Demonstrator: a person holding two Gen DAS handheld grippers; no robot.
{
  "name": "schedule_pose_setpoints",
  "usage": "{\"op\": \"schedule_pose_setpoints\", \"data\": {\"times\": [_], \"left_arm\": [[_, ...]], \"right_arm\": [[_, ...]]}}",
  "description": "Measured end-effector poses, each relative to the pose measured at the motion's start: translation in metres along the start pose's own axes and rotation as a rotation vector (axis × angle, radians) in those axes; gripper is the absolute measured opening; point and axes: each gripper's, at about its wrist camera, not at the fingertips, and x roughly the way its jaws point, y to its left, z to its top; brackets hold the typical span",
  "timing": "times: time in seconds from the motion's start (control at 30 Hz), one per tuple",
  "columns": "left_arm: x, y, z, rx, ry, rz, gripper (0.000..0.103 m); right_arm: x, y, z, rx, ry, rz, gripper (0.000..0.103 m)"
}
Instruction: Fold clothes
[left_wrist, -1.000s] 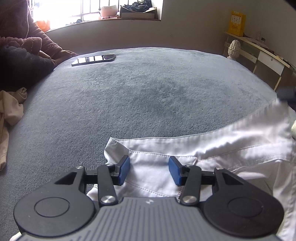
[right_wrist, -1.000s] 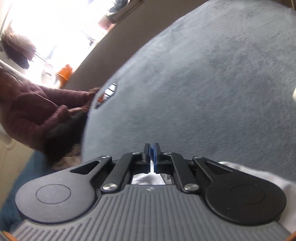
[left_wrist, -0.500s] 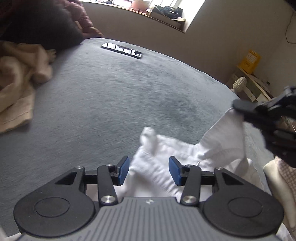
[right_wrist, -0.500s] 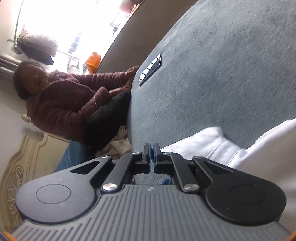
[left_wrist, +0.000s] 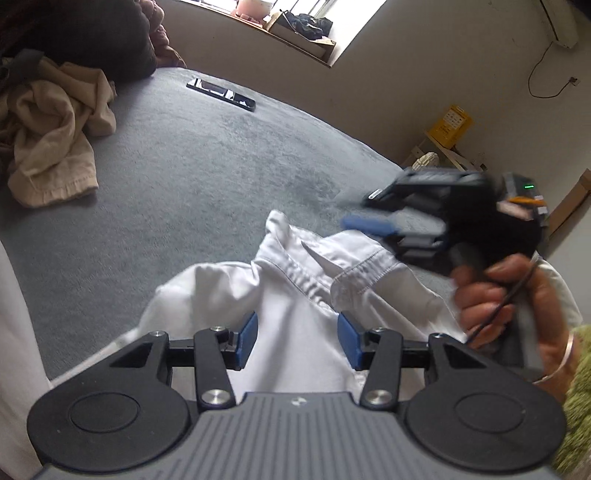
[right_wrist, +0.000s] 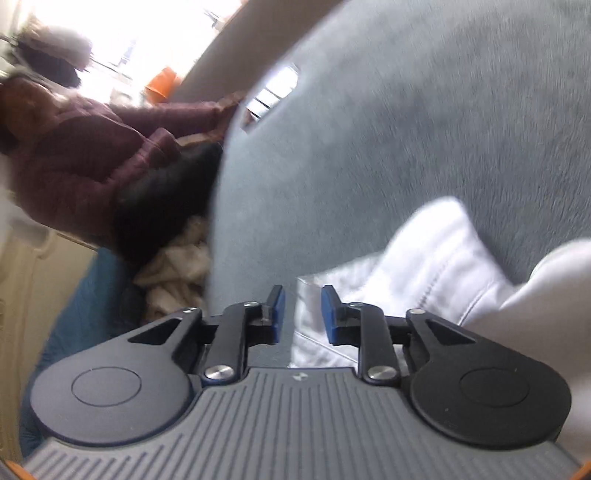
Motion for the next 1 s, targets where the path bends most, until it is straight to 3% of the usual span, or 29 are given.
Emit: {"op": "schedule_pose_setpoints", "data": {"times": [0.1, 0.2, 0.33, 0.43, 0.57, 0.83, 0.9, 0.97, 1.0], "left_arm": [[0.003, -0.005, -0.001, 0.009, 0.007, -0.020, 0.048], [0.010, -0.014, 0.004, 0.012, 0.008, -0.045, 0.048], [0.036, -0.029, 0.023, 0.025, 0.037, -0.074, 0.047], [0.067, -0.043, 0.037, 0.035, 0.088, -0.058, 0.046], [0.093, -0.058, 0.039, 0.079, 0.136, -0.007, 0.041], [0.120, -0.056, 0.042, 0.069, 0.171, 0.076, 0.035], [0.125, -0.056, 0.043, 0.060, 0.171, 0.076, 0.035], [0.128, -0.058, 0.042, 0.069, 0.163, 0.082, 0.031], [0.129, -0.059, 0.042, 0.072, 0.158, 0.081, 0.029]], "right_arm": [[-0.052, 0.009, 0.010, -0.076, -0.048, 0.059, 0.027], [-0.103, 0.021, 0.006, -0.198, -0.025, 0.046, 0.027], [-0.132, 0.036, -0.038, -0.414, 0.114, -0.067, 0.027], [-0.126, 0.027, -0.084, -0.515, 0.205, -0.155, 0.026], [-0.099, 0.002, -0.130, -0.554, 0.259, -0.226, 0.024], [-0.064, 0.005, -0.178, -0.796, 0.172, -0.384, 0.024], [-0.064, 0.003, -0.181, -0.797, 0.148, -0.382, 0.018], [-0.073, 0.003, -0.178, -0.759, 0.129, -0.354, 0.005], [-0.077, 0.003, -0.176, -0.740, 0.119, -0.340, 0.005]]}}
